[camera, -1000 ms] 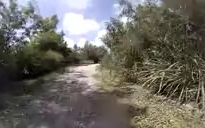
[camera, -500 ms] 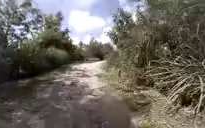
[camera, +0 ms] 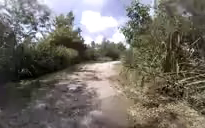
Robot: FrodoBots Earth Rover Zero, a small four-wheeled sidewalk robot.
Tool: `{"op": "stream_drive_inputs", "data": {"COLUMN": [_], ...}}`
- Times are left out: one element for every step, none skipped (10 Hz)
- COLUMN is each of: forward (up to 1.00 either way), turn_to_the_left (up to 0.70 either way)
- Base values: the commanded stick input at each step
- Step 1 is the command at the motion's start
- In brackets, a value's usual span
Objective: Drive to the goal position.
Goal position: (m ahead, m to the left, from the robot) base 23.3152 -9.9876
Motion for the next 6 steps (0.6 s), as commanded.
{"op": "stream_drive_inputs", "data": {"forward": [0.85, 0.85, 0.85, 0.85, 0.85, 0.85], "turn_to_the_left": [0.0, 0.01, 0.02, 0.3, 0.34, 0.04]}}
